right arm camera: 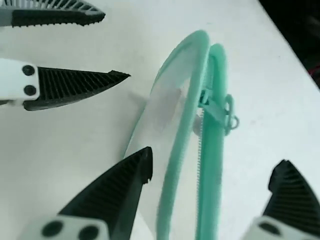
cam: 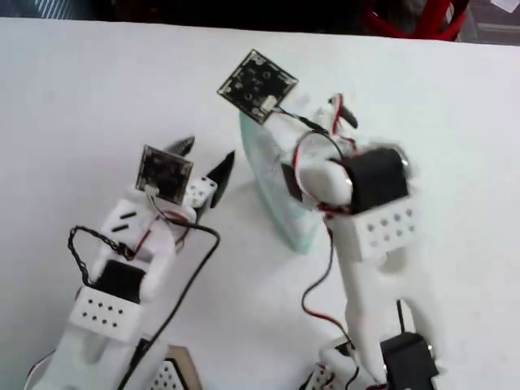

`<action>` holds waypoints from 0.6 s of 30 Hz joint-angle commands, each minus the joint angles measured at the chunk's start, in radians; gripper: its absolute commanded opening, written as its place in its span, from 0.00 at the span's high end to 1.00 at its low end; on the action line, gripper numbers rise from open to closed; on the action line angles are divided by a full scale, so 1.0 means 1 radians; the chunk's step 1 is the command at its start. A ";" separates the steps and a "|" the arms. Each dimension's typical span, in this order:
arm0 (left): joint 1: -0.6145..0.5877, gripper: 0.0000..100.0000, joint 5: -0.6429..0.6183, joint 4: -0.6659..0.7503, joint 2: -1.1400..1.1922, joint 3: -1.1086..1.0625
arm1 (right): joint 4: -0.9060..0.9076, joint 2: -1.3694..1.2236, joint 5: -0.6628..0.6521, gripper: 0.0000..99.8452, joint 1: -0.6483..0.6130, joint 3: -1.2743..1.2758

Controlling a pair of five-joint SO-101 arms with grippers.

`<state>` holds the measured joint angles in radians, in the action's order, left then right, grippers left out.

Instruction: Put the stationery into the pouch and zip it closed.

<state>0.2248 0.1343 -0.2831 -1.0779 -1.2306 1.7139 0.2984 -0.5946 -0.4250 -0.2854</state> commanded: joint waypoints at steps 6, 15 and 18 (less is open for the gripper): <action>0.013 0.77 -0.005 0.074 0.001 -0.005 | -0.013 -0.008 0.002 0.64 0.012 0.006; 0.019 0.77 -0.006 0.080 0.001 -0.061 | 0.004 -0.114 -0.097 0.76 0.007 0.015; 0.015 0.77 -0.005 0.080 -0.001 -0.069 | 0.004 -0.139 -0.141 0.97 0.008 0.011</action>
<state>0.2248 0.1343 -0.2263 -1.0779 -1.3057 1.7123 0.1665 -0.6928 -0.4143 -0.2670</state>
